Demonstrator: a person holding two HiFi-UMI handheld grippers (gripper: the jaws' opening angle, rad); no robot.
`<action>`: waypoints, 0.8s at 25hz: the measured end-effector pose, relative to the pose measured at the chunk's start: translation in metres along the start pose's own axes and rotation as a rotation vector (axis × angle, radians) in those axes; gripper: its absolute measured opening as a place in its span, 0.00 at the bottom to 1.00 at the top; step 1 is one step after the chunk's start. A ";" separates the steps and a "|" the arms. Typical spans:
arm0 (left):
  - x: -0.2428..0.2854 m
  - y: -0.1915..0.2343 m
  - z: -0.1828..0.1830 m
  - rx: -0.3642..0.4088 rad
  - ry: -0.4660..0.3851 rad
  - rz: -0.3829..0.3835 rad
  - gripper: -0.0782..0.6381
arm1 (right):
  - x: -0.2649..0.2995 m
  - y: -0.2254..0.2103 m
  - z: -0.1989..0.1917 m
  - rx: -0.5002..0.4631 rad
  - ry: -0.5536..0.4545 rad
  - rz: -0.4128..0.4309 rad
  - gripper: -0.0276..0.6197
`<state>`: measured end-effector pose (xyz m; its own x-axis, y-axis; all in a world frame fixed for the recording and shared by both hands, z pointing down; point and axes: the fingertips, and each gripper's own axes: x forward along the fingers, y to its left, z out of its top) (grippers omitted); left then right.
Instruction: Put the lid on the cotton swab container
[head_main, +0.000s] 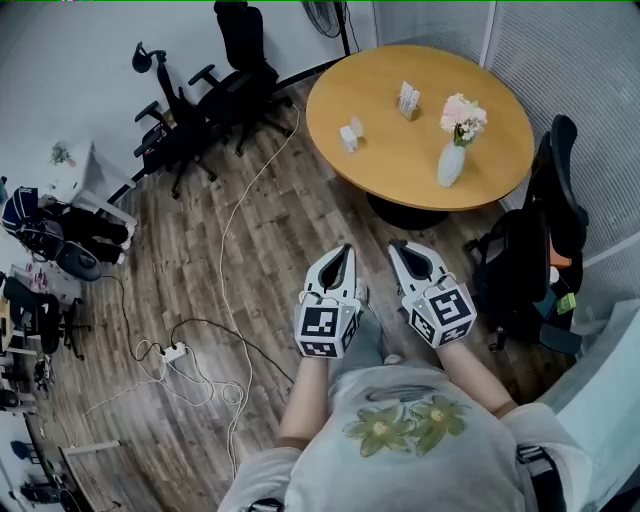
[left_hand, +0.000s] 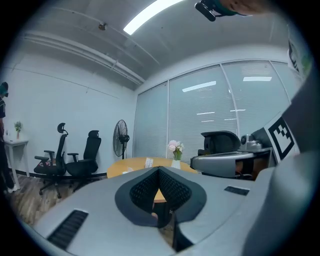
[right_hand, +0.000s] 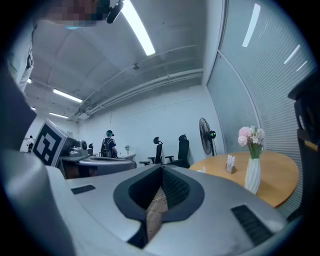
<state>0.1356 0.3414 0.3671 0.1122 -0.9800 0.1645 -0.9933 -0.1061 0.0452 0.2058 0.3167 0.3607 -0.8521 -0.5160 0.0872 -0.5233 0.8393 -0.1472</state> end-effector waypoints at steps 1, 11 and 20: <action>0.012 0.009 0.000 0.001 0.001 -0.003 0.11 | 0.013 -0.008 0.000 -0.001 0.002 -0.002 0.04; 0.153 0.126 0.030 0.013 0.012 -0.056 0.11 | 0.167 -0.086 0.030 -0.011 0.009 -0.058 0.04; 0.254 0.198 0.046 0.088 0.028 -0.188 0.33 | 0.273 -0.146 0.036 0.044 0.039 -0.134 0.24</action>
<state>-0.0341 0.0634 0.3730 0.2952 -0.9367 0.1882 -0.9533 -0.3021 -0.0082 0.0499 0.0476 0.3707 -0.7746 -0.6151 0.1470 -0.6324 0.7547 -0.1745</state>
